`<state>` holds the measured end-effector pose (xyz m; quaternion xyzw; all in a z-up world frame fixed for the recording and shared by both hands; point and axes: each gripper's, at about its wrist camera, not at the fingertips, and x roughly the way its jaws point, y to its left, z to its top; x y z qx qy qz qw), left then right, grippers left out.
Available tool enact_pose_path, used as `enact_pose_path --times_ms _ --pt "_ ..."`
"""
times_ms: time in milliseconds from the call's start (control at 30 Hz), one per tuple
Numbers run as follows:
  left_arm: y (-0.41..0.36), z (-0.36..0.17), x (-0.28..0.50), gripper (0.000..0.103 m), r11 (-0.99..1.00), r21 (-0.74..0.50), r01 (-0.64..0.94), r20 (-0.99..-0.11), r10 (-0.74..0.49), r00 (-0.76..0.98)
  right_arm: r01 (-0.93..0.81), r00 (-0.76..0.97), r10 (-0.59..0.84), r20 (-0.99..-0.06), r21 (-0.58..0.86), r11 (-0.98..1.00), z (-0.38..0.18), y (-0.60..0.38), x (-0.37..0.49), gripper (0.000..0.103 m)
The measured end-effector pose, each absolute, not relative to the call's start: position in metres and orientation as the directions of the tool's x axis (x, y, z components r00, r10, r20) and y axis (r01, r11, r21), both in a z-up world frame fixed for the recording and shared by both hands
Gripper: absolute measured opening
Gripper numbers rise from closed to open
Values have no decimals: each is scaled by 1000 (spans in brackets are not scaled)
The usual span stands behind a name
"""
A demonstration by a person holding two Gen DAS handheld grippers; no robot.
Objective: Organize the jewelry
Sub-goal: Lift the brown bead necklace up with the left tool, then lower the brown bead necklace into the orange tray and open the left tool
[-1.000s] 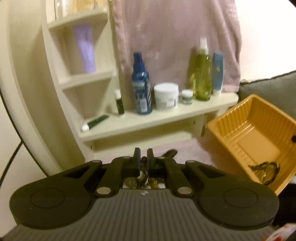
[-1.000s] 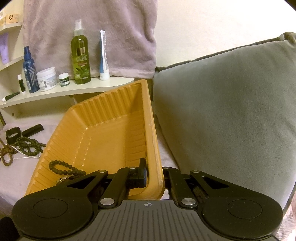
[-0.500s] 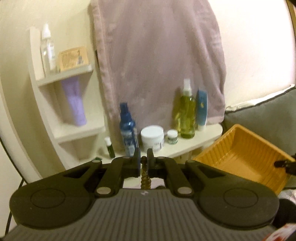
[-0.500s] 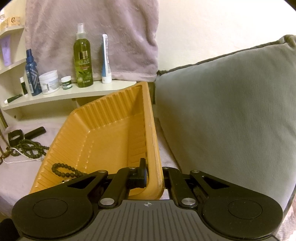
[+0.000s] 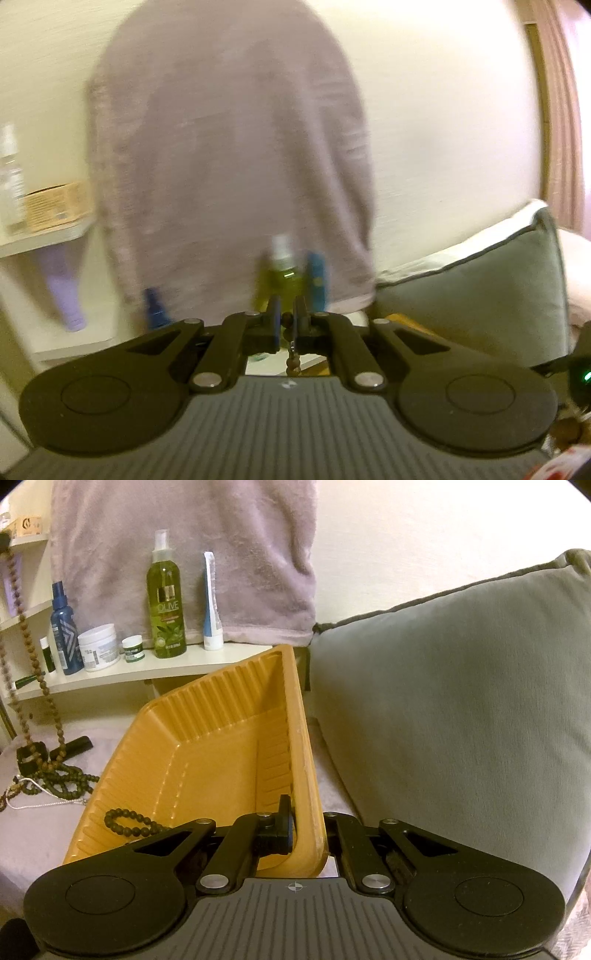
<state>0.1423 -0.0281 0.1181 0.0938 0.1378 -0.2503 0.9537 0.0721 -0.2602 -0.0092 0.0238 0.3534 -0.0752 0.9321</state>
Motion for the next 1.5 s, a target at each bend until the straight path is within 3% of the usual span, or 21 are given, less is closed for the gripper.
enact_pose_path --times_ms 333,933,1300,1500 --pt "-97 99 150 5 783 91 615 -346 -554 757 162 737 -114 -666 10 987 -11 -264 72 4" --pt "-126 2 193 5 768 -4 640 -585 -520 622 177 724 -114 -681 22 984 -15 -269 74 4" --pt "-103 11 192 6 812 -3 583 -553 -487 676 181 722 -114 -683 27 983 -16 -270 74 4" --pt "-53 11 179 19 893 20 450 -516 -376 770 182 720 -111 -685 32 983 -17 -271 73 4"
